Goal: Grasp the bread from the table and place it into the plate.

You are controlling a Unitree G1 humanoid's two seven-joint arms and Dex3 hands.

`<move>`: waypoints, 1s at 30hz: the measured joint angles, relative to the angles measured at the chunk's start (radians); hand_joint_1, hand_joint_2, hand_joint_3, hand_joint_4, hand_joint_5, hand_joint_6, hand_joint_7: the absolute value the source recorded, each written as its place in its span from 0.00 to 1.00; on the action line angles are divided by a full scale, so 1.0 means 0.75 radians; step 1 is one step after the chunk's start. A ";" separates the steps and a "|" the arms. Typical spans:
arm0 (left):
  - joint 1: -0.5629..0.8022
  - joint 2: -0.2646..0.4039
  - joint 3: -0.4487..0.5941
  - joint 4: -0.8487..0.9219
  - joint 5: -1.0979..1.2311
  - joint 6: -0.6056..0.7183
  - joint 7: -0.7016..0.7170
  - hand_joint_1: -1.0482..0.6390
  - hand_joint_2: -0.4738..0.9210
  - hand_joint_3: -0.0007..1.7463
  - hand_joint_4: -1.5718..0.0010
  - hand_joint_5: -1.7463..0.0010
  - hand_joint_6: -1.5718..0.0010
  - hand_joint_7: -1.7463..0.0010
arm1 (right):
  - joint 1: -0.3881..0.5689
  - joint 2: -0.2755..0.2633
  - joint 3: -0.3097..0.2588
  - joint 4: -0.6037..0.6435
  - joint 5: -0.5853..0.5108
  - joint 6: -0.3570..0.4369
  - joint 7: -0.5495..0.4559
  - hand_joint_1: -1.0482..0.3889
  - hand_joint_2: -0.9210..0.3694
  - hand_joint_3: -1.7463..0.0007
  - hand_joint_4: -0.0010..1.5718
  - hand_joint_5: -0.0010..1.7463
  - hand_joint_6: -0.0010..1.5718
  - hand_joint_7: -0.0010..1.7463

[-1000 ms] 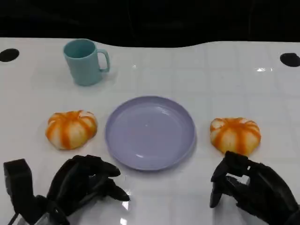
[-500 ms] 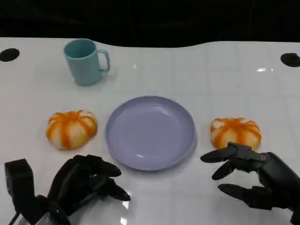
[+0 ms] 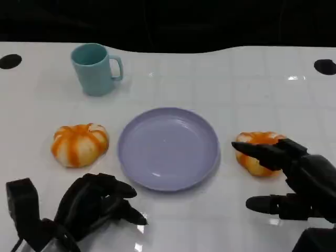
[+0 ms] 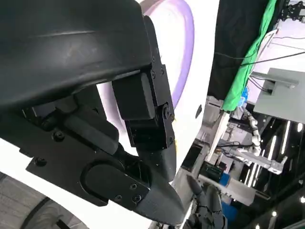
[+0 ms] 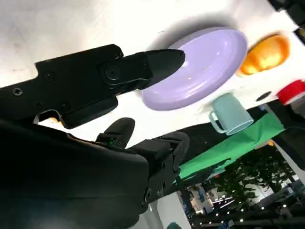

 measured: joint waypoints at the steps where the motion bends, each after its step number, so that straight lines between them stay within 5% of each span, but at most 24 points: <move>1: 0.000 0.000 0.000 0.000 0.000 0.000 0.000 0.02 0.89 0.00 0.00 0.86 0.00 0.99 | -0.001 -0.005 0.007 -0.001 -0.034 0.004 -0.027 0.21 0.00 0.97 0.02 0.38 0.16 0.04; 7: 0.000 0.000 0.001 0.000 0.000 0.000 0.000 0.02 0.89 0.00 0.00 0.85 0.00 0.98 | -0.029 -0.043 0.035 -0.028 -0.238 0.077 -0.172 0.18 0.00 0.99 0.00 0.33 0.15 0.02; 15: -0.001 0.001 0.001 0.001 0.000 0.000 0.000 0.01 0.89 0.00 0.00 0.85 0.00 0.98 | -0.071 -0.083 0.113 -0.105 -0.502 0.304 -0.233 0.16 0.01 1.00 0.00 0.28 0.14 0.01; 23: -0.001 0.001 0.003 0.001 -0.002 0.001 0.000 0.02 0.88 0.00 0.00 0.85 0.00 0.98 | -0.120 -0.100 0.195 -0.108 -0.599 0.489 -0.188 0.12 0.00 0.99 0.00 0.27 0.12 0.00; 30: -0.001 0.000 0.005 0.000 -0.007 0.006 -0.001 0.02 0.88 0.00 0.00 0.85 0.00 0.99 | -0.202 -0.114 0.248 -0.003 -0.606 0.537 -0.203 0.13 0.01 1.00 0.00 0.29 0.13 0.01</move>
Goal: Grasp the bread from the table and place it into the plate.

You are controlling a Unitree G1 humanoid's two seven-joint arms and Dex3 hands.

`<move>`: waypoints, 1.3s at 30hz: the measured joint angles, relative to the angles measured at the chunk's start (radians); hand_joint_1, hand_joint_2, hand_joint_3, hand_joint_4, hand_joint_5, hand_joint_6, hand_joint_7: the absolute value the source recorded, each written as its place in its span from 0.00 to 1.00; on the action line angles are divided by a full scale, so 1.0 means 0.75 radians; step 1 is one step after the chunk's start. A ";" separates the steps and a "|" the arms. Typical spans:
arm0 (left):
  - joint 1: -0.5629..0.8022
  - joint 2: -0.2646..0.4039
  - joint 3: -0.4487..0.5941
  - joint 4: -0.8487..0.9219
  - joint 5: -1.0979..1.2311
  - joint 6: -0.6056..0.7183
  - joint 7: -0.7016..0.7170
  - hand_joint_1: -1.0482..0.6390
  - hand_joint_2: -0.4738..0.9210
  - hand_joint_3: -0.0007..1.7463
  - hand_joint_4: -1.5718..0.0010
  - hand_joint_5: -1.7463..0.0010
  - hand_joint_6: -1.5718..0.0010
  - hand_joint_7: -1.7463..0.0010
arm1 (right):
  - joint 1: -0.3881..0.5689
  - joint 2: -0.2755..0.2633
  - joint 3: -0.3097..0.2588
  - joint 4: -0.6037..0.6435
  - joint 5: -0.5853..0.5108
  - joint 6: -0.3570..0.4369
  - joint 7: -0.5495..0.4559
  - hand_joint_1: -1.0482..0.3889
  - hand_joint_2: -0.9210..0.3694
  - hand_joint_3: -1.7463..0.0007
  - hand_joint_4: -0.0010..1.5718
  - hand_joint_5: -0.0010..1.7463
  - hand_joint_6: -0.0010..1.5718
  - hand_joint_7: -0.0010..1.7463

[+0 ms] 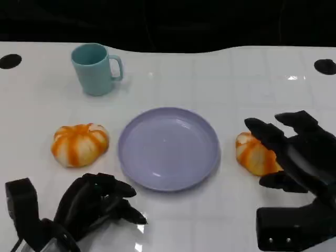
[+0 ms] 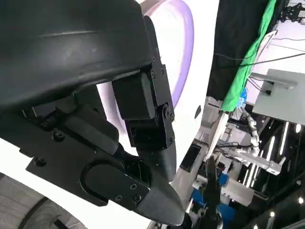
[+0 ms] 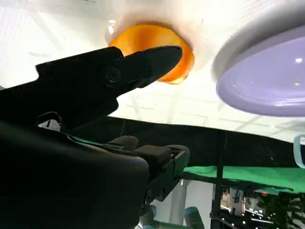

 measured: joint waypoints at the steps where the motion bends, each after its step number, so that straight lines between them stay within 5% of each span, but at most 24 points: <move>1: 0.000 0.000 0.000 0.000 0.000 0.000 0.000 0.02 0.88 0.00 0.00 0.85 0.00 0.99 | -0.011 -0.001 0.010 0.023 0.003 0.000 -0.007 0.13 0.01 0.99 0.00 0.29 0.13 0.01; 24: 0.005 0.004 -0.006 -0.011 0.003 -0.002 0.000 0.00 0.88 0.00 0.00 0.84 0.00 0.97 | -0.337 0.051 0.216 0.603 0.079 0.092 -0.099 0.13 0.00 0.98 0.01 0.24 0.10 0.01; 30: 0.010 0.005 -0.008 -0.029 0.004 0.018 0.001 0.00 0.88 0.00 0.00 0.84 0.00 0.97 | -0.404 0.085 0.246 0.809 0.134 0.052 -0.202 0.25 0.01 1.00 0.13 0.25 0.19 0.02; 37: 0.013 0.005 -0.006 -0.037 0.003 0.026 0.001 0.01 0.87 0.00 0.00 0.84 0.00 0.98 | -0.446 0.090 0.256 0.964 0.205 -0.066 -0.345 0.44 0.02 1.00 0.39 0.36 0.41 0.08; 39: 0.013 0.005 -0.006 -0.037 0.003 0.028 0.001 0.01 0.87 0.00 0.00 0.84 0.00 0.98 | -0.456 0.090 0.260 0.983 0.213 -0.078 -0.365 0.50 0.02 1.00 0.41 0.58 0.50 0.06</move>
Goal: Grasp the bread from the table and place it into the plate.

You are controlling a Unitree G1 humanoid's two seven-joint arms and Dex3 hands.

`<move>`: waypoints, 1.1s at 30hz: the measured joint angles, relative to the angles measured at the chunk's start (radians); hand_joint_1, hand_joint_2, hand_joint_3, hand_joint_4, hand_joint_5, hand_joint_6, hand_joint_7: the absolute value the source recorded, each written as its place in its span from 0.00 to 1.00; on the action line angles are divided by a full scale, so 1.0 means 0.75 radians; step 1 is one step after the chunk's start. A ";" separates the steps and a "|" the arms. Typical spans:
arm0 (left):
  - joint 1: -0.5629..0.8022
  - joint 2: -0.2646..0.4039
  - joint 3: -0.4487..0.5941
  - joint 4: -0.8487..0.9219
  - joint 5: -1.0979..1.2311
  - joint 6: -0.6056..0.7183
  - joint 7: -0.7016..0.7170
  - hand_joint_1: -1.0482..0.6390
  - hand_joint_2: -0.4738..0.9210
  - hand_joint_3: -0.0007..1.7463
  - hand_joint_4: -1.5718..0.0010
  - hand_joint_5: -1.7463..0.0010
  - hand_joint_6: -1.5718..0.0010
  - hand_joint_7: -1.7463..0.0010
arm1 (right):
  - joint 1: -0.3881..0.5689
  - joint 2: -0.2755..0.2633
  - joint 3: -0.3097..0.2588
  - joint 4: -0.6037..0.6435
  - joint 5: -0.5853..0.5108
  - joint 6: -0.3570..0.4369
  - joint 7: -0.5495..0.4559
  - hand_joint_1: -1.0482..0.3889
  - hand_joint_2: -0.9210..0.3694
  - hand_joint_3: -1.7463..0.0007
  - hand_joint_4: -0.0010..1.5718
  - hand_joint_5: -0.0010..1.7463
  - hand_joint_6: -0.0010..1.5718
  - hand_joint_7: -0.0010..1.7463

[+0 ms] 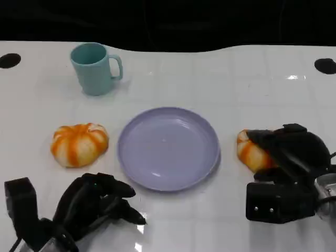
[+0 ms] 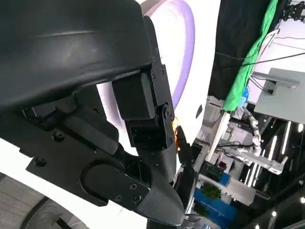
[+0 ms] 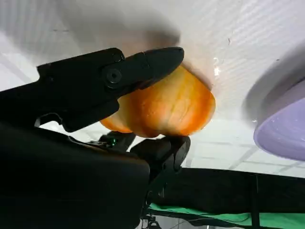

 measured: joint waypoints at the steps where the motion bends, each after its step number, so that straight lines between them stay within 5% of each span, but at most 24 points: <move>1: 0.000 0.000 0.000 0.000 -0.001 0.002 0.000 0.01 0.87 0.00 0.00 0.84 0.00 0.98 | -0.007 0.000 0.003 0.012 0.004 -0.008 -0.014 0.52 0.01 1.00 0.41 0.68 0.53 0.06; 4: 0.000 0.000 0.000 -0.001 -0.001 0.002 0.000 0.01 0.87 0.00 0.00 0.84 0.00 0.98 | -0.018 -0.001 0.019 0.039 0.010 -0.041 -0.073 0.58 0.00 0.99 0.40 0.91 0.61 0.07; 10: 0.001 0.000 0.000 -0.003 -0.002 0.002 0.000 0.01 0.87 0.00 0.00 0.84 0.00 0.97 | -0.019 -0.010 0.031 0.100 0.020 -0.169 -0.224 0.57 0.01 0.82 0.52 0.97 0.77 0.14; 14: 0.005 0.000 0.000 -0.010 -0.002 0.002 0.000 0.01 0.88 0.00 0.00 0.84 0.00 0.97 | -0.019 -0.017 0.032 0.131 0.028 -0.245 -0.316 0.54 0.20 0.49 0.58 1.00 0.57 0.71; 17: 0.009 -0.001 -0.001 -0.014 -0.002 0.001 0.000 0.01 0.88 0.00 0.00 0.84 0.00 0.97 | -0.019 -0.021 0.037 0.134 0.023 -0.266 -0.374 0.53 0.27 0.42 0.59 1.00 0.48 0.95; 33: 0.017 -0.001 -0.003 -0.024 -0.004 0.000 -0.001 0.02 0.88 0.00 0.00 0.85 0.00 0.98 | -0.017 -0.026 0.038 0.069 0.020 -0.380 -0.619 0.53 0.37 0.33 0.60 1.00 0.45 1.00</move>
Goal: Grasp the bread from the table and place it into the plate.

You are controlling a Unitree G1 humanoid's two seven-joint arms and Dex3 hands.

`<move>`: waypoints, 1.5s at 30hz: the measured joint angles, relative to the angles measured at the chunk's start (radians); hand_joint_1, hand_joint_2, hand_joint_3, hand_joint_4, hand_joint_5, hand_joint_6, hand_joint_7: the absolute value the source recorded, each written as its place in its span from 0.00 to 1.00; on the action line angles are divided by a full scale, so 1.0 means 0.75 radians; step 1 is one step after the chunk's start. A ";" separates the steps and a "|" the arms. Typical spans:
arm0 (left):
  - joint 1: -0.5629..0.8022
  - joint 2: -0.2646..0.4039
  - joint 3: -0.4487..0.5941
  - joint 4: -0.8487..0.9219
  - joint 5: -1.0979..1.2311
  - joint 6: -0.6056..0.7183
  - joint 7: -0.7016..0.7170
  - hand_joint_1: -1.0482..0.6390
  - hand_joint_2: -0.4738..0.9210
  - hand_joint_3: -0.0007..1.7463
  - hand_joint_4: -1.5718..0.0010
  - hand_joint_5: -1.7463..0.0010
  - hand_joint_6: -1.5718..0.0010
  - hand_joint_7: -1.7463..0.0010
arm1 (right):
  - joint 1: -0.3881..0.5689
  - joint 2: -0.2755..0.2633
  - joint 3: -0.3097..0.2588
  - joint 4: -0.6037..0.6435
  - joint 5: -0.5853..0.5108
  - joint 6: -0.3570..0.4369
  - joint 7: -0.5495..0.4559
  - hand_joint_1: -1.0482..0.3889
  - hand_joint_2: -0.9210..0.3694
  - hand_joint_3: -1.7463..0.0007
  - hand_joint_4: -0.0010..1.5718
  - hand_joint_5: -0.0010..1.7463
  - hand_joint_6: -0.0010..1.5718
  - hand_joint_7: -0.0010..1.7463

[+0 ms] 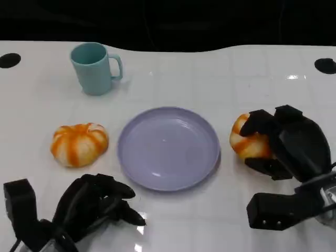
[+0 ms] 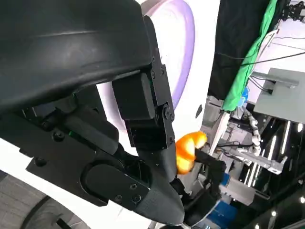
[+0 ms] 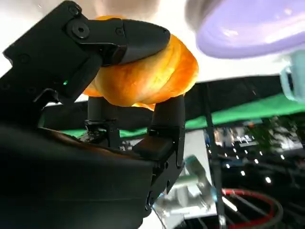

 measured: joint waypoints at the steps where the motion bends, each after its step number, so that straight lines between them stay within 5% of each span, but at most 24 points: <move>1: 0.002 0.000 -0.001 -0.003 0.000 0.000 0.000 0.02 0.88 0.00 0.00 0.85 0.00 0.98 | 0.001 -0.001 -0.001 0.000 0.000 -0.006 -0.007 0.54 0.38 0.32 0.61 1.00 0.46 1.00; 14: 0.017 0.000 -0.007 -0.021 0.003 -0.009 0.000 0.01 0.89 0.00 0.00 0.85 0.00 0.98 | 0.040 -0.014 -0.043 -0.208 0.064 -0.101 0.048 0.54 0.46 0.22 0.61 1.00 0.45 1.00; 26: 0.034 -0.001 -0.024 -0.048 0.008 -0.010 0.012 0.01 0.90 0.00 0.00 0.85 0.00 0.98 | 0.035 0.048 -0.054 -0.472 0.164 -0.034 0.579 0.57 0.43 0.28 0.60 1.00 0.50 0.94; 36: 0.030 0.002 -0.022 -0.033 0.007 -0.026 0.012 0.00 0.90 0.00 0.00 0.84 0.00 0.98 | -0.083 0.162 0.014 -0.277 0.144 -0.097 0.637 0.61 0.48 0.31 0.61 1.00 0.52 0.92; 45: 0.029 0.003 -0.024 -0.033 0.010 -0.033 0.019 0.00 0.90 0.00 0.00 0.84 0.00 0.97 | -0.194 0.280 0.080 -0.014 0.102 -0.143 0.530 0.62 0.46 0.21 0.63 1.00 0.51 0.96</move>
